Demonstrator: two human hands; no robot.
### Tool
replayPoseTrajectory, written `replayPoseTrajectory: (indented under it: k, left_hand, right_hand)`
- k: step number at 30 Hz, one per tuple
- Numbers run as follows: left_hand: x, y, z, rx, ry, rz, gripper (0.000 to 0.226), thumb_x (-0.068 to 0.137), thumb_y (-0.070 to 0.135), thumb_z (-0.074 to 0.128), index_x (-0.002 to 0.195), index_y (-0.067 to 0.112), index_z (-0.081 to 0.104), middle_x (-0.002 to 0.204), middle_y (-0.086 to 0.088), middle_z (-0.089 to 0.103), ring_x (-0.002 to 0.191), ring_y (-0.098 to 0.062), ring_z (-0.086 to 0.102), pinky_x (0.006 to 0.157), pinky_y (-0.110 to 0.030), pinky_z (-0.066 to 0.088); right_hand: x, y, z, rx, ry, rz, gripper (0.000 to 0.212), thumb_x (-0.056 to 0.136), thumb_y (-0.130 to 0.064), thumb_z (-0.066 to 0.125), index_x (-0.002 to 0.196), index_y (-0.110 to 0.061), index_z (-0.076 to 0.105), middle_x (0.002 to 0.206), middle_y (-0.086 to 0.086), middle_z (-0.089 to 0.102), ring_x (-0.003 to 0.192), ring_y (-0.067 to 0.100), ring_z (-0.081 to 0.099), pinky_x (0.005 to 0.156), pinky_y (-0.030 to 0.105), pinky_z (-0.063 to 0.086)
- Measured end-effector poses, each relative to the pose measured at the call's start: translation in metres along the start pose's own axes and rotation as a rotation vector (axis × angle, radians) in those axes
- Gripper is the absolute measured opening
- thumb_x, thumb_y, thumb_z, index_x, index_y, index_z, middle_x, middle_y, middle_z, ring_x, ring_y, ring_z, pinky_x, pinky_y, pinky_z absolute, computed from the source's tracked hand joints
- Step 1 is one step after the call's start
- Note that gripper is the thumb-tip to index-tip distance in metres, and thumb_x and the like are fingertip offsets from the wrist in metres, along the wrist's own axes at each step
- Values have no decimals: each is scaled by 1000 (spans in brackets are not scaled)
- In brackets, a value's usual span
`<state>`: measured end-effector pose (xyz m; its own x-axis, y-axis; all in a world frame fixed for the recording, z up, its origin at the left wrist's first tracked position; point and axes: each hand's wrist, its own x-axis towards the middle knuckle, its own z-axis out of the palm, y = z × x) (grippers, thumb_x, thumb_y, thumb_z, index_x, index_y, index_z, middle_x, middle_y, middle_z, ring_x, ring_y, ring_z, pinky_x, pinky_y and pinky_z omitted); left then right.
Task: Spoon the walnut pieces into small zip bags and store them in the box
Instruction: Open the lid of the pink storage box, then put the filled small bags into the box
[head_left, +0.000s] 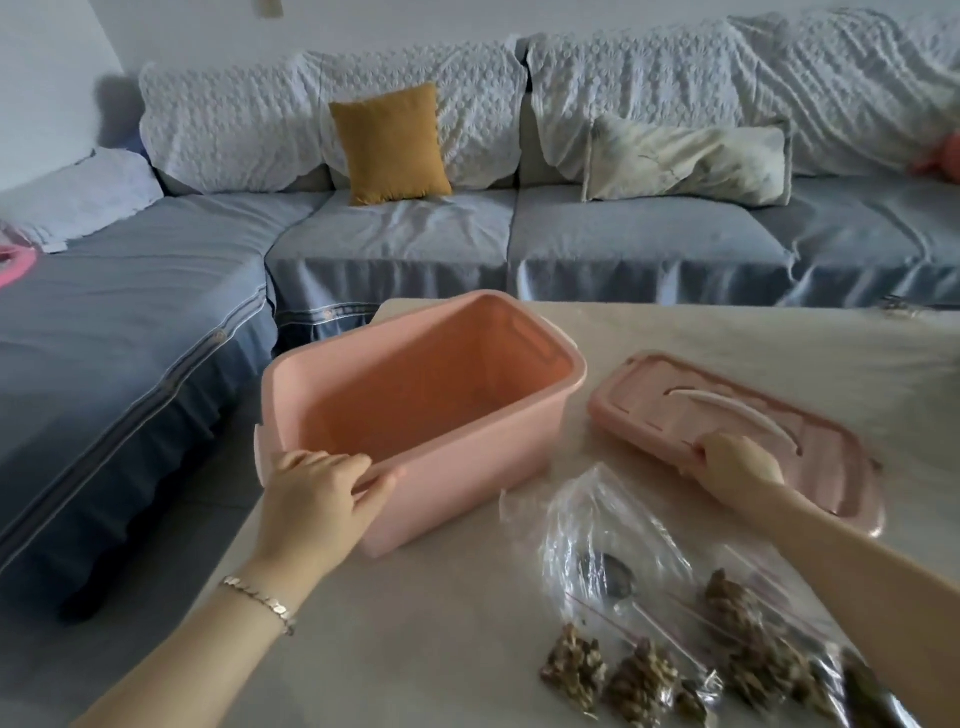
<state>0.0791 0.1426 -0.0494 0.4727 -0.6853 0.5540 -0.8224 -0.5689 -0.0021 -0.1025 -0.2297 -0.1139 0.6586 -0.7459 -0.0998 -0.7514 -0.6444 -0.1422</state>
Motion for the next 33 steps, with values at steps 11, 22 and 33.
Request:
replayPoseTrajectory:
  k: [11,22,33]
  left_hand:
    - [-11,38,19,-37,61,-12,38,86,29,48,115,6,57,104,-18,61,98,-39,55,94,-52,39]
    - [-39,157,69,-400,-650,223,30,91,24,53,120,18,58,119,1,59,116,-21,46,96,-31,37]
    - [-33,143,11,-1010,-534,-115,11,85,17,65,94,21,70,97,15,66,90,1,61,81,-17,49]
  right_hand:
    - [-88,-4,-8,234,130,-186,18,88,-18,50,88,-13,67,89,5,61,89,29,58,71,34,46]
    - [-167,-29,27,166,-275,-150,20,88,-36,56,72,-25,55,93,3,55,88,22,55,69,26,39]
    - [-185,-75,-32,497,-124,-453,14,86,-19,62,97,-20,72,86,-6,71,77,0,60,70,10,41]
